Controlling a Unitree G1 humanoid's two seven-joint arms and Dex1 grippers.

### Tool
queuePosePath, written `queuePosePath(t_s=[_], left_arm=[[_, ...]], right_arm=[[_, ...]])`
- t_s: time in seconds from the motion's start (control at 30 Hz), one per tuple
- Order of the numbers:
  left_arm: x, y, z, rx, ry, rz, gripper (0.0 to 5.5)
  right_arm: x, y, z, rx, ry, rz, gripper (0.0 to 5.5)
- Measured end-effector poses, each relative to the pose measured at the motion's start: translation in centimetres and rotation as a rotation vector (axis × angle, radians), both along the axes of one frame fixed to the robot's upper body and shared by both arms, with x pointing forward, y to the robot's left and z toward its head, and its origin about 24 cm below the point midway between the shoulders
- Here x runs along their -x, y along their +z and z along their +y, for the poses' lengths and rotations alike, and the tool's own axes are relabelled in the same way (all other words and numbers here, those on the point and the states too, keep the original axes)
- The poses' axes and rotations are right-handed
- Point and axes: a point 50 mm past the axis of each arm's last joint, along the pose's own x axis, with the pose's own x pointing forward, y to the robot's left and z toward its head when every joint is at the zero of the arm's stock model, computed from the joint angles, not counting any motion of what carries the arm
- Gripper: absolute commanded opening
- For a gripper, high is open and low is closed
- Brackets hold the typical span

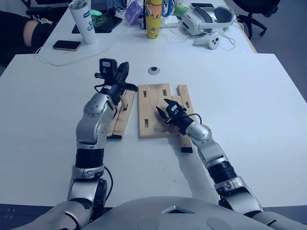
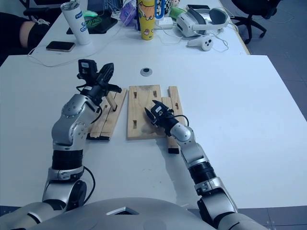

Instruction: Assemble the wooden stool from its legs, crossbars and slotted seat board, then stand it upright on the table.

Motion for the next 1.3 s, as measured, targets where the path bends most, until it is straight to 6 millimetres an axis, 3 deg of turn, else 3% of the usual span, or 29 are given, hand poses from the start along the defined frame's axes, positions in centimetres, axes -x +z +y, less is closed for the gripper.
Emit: queuePosePath(t_s=[0.13,0.23,0.3,0.47,0.73,0.93,1.1,1.3], left_arm=[[0.1,2.6,0.6,0.002,0.06,-0.166,0.55],[1.1,5.0,1.0,-0.005,0.075,-0.333,0.98],[2.2,5.4,1.4,-0.019,0.085,-0.376,1.2],[4.7,2.0,2.5,-0.049,0.117,-0.24,1.83],[5.2,0.8,1.7,0.025,0.109,-0.168,2.93],[5.2,-2.4,2.4,0.118,0.172,-0.01,2.93],[5.4,-3.4,3.2,0.098,0.23,0.018,2.93],[5.3,-4.2,3.0,0.097,0.201,0.064,2.09]], right_arm=[[0.0,-0.2,-0.1,-0.013,-0.001,-0.007,2.26],[-0.1,-0.4,-0.6,-0.031,-0.02,-0.021,2.26],[-0.3,-0.4,-0.9,-0.043,-0.035,-0.025,2.26],[-0.4,-0.7,-2.1,-0.03,-0.069,-0.013,2.26],[-0.5,-0.7,-2.1,-0.045,-0.065,-0.004,2.26],[-0.6,-0.6,-2.0,-0.043,-0.039,0.004,2.26],[-0.6,-0.5,-2.0,-0.043,-0.026,0.01,2.26],[-0.8,-0.4,-1.9,-0.04,-0.021,0.012,2.26]])
